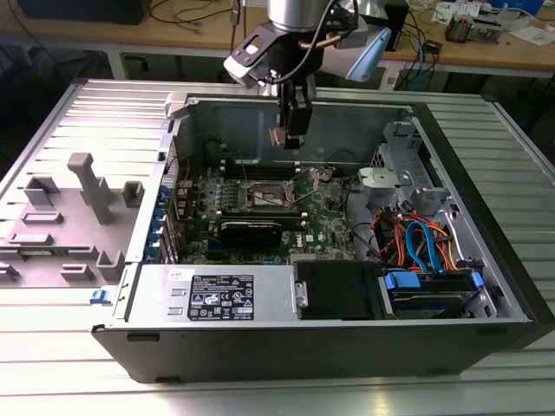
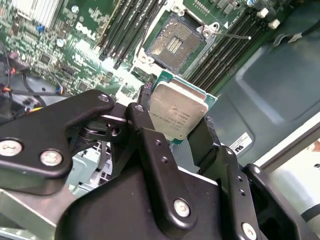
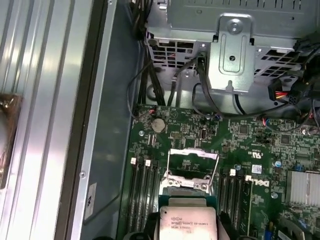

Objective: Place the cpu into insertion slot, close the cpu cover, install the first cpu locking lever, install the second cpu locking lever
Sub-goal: 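Place the cpu into insertion slot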

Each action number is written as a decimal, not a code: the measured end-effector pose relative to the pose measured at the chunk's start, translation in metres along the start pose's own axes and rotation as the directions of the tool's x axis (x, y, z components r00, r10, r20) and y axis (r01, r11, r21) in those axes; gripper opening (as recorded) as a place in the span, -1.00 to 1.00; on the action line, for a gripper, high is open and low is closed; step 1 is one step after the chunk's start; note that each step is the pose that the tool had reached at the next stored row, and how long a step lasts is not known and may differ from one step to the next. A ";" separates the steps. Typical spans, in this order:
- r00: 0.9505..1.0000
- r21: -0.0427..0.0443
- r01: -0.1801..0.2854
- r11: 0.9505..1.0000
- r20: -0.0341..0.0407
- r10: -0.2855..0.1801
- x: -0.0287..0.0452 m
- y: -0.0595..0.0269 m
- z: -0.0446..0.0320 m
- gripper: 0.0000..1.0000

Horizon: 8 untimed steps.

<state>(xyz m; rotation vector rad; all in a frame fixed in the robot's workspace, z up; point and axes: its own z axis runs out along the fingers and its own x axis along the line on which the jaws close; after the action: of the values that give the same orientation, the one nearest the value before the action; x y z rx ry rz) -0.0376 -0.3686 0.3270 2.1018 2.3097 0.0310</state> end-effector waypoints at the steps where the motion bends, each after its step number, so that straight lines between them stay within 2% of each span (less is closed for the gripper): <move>1: 1.000 0.001 -0.020 1.000 0.001 0.020 0.0000 0.0000 0.0006 0.09; 5: 0.998 0.005 -0.070 0.998 0.002 0.070 0.0000 -0.0001 0.0021 0.09; 8: 0.994 0.008 -0.112 0.994 0.003 0.112 0.0000 -0.0001 0.0030 0.09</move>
<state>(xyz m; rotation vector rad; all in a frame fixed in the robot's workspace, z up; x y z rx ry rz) -0.0376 -0.3686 0.3239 2.2320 2.1911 0.0206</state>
